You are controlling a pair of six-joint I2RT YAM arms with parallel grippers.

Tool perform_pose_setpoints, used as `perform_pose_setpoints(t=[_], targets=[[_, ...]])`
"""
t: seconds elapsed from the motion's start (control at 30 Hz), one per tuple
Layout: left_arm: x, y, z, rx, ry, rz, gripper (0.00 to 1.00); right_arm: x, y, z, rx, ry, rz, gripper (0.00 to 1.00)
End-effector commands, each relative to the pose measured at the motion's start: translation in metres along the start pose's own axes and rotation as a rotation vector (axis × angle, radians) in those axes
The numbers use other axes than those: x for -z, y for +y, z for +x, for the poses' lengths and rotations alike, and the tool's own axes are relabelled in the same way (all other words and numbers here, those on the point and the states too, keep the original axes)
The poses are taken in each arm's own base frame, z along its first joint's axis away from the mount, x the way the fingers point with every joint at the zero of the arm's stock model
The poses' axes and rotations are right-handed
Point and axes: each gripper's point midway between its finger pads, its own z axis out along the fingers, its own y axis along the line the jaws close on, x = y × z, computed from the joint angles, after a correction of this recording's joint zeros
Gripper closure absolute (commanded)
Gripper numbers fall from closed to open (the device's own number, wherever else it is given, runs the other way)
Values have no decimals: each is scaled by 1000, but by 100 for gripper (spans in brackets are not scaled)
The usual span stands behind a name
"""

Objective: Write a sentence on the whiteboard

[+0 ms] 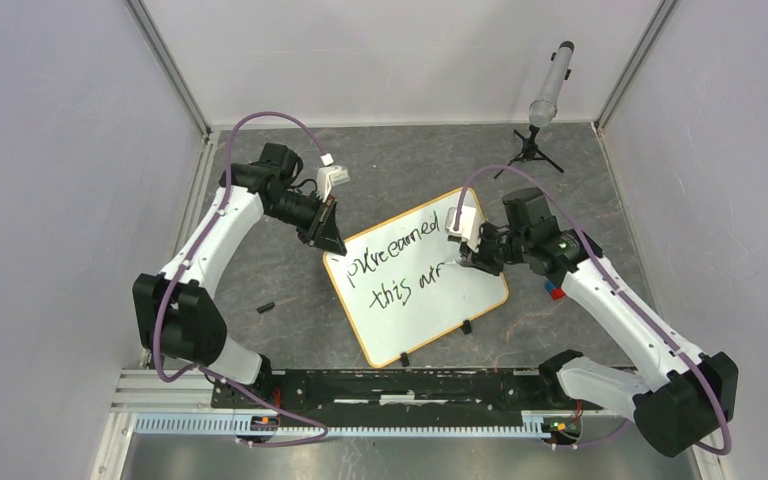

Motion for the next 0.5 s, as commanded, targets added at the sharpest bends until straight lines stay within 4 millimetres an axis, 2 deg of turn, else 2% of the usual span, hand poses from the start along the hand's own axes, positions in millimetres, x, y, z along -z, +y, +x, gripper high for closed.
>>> perform_pose_setpoints(t=[0.0,0.1,0.27,0.47], targets=[[-4,7,-1,-73,12,-16,98,-1,4,15,8,29,2,100],[-4,7,-2,-73,11,-15,98,-2,11,22,1,37,-16,100],[-4,7,-2,-70,12,-12,98,2,14,20,3,31,-20,100],[-4,7,-3,-70,9,-14,98,15,8,-3,19,-15,-5,100]])
